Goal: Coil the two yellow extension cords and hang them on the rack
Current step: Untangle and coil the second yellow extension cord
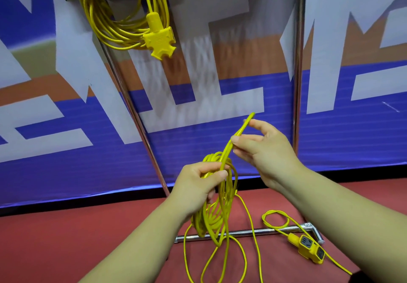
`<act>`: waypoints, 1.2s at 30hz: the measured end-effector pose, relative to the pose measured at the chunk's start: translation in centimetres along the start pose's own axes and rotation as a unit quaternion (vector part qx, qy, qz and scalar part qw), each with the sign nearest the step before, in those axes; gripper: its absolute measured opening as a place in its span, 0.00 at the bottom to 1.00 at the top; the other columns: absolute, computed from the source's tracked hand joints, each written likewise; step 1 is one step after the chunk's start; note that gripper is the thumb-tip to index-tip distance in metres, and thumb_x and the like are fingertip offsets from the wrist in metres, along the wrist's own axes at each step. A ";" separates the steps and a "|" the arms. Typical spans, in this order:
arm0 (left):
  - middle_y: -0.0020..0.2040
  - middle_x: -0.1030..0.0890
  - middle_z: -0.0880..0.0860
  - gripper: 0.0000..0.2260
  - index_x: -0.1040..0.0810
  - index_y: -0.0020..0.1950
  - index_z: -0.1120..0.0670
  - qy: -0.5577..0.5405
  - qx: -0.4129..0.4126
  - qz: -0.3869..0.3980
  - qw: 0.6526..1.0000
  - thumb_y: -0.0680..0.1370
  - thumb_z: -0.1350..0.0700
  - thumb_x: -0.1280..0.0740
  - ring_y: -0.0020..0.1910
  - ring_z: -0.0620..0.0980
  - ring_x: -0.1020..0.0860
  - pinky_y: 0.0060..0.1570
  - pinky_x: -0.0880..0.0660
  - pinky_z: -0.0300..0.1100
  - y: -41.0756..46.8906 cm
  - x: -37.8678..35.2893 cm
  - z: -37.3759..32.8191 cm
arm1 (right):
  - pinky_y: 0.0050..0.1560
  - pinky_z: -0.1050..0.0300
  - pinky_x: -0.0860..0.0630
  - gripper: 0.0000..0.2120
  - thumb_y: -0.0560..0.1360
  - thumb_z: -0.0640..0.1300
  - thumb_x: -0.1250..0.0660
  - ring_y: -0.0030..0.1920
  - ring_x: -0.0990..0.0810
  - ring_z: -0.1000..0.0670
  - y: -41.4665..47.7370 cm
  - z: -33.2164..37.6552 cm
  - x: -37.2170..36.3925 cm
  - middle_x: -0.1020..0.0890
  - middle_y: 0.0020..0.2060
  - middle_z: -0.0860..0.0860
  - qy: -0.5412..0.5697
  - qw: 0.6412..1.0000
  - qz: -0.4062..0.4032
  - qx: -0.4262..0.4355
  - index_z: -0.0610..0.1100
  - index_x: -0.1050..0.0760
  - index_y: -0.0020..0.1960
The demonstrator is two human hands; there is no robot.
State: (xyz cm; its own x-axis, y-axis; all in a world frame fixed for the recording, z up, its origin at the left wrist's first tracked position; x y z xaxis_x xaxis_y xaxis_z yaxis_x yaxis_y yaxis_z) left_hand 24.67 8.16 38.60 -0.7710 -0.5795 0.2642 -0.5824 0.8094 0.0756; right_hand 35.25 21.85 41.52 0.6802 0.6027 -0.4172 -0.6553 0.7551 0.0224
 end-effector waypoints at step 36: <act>0.35 0.29 0.52 0.14 0.23 0.67 0.53 -0.290 0.029 -0.176 0.940 0.81 0.63 0.37 0.25 0.44 0.32 0.23 0.31 0.38 -1.5 8.6 0.6 | 0.39 0.54 0.20 0.04 0.74 0.44 0.26 0.30 0.17 0.57 0.9 -3.8 1.4 0.17 0.29 0.52 -0.329 0.929 -0.113 0.123 0.48 0.18 0.40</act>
State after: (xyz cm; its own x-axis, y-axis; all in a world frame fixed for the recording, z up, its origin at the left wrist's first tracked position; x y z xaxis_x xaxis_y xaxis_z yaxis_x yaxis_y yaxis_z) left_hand 18.72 1.88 40.14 -0.5295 -0.7782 -0.3376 -0.8274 0.5616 0.0032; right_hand 34.36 22.41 37.53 0.8981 0.3875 0.2081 -0.4313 0.8688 0.2433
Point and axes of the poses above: each hand's wrist, its own y-axis towards the middle knuckle, its own x-axis out of the back of the hand, z = x × y, the point moved 2 cm from there along y, towards the middle knuckle
